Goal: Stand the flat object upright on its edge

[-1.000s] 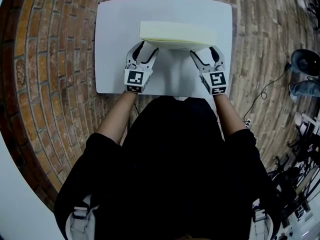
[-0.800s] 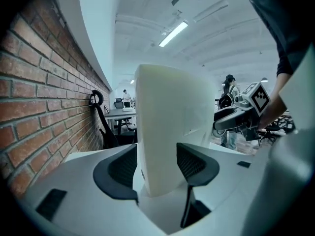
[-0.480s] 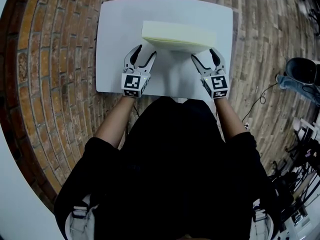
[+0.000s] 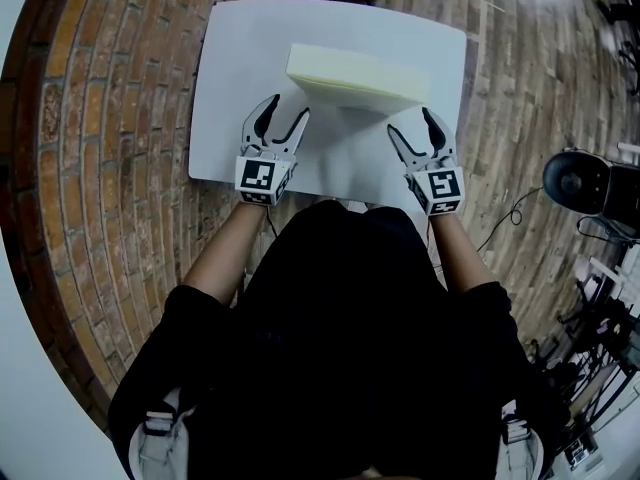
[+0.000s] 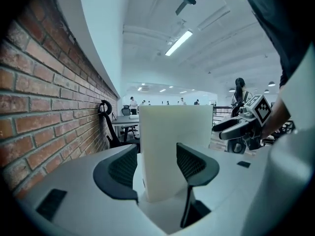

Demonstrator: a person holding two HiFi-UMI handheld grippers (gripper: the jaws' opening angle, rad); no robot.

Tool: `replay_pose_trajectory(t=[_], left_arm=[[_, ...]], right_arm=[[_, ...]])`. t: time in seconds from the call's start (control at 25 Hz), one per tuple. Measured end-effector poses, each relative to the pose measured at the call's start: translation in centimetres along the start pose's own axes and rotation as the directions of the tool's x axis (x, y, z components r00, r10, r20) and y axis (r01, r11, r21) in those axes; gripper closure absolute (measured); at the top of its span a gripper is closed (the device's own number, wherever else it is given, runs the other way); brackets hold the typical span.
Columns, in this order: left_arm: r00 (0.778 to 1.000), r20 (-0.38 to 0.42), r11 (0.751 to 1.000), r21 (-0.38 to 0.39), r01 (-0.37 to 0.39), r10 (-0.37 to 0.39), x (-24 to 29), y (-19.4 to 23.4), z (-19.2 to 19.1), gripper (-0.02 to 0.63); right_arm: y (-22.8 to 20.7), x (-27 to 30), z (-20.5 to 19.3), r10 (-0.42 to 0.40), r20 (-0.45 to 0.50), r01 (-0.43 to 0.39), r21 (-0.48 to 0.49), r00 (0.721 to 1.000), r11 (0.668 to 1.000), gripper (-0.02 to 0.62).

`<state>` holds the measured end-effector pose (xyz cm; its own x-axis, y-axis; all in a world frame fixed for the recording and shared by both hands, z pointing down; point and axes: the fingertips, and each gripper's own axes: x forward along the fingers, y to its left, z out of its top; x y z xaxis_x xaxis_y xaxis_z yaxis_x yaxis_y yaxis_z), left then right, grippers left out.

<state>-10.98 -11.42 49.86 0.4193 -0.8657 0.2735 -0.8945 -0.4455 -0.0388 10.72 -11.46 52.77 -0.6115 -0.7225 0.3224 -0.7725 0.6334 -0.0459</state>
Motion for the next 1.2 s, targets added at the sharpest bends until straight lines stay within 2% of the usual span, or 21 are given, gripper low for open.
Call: replay_pose_trajectory(t=[0.2, 0.44, 0.64, 0.76, 0.88, 1.2], left_arm=[[0.998, 0.059, 1.000, -0.025, 0.003, -0.001, -1.4, -1.2, 3.6, 0.350], [0.991, 0.100, 0.996, 0.033, 0.083, -0.086, -2.3, -3.6, 8.4, 0.350], [0.985, 0.130, 0.993, 0.047, 0.111, -0.116, -2.8, -4.5, 12.1, 0.369], [0.978, 0.166, 0.991, 0.051, 0.121, -0.128, -3.1, -4.8, 14.1, 0.386], [0.974, 0.183, 0.991, 0.036, 0.132, -0.136, -3.4, -4.9, 14.9, 0.406], [0.955, 0.244, 0.985, 0.023, 0.169, -0.170, -4.3, -5.9, 17.7, 0.547]], right_arm=[[0.2, -1.9, 3.3, 0.026, 0.063, -0.026, -0.004, 0.998, 1.000, 0.267], [0.6, -4.0, 9.6, 0.034, 0.188, -0.037, 0.016, 0.982, 0.999, 0.278], [1.8, -4.5, 14.2, 0.061, 0.234, -0.054, -0.034, 0.970, 0.998, 0.318], [2.8, -4.5, 16.4, 0.101, 0.259, -0.096, -0.032, 0.961, 0.995, 0.336], [4.2, -4.3, 17.9, 0.157, 0.272, -0.150, -0.048, 0.949, 0.988, 0.377], [6.7, -4.3, 20.5, 0.278, 0.285, -0.265, -0.086, 0.917, 0.960, 0.526]])
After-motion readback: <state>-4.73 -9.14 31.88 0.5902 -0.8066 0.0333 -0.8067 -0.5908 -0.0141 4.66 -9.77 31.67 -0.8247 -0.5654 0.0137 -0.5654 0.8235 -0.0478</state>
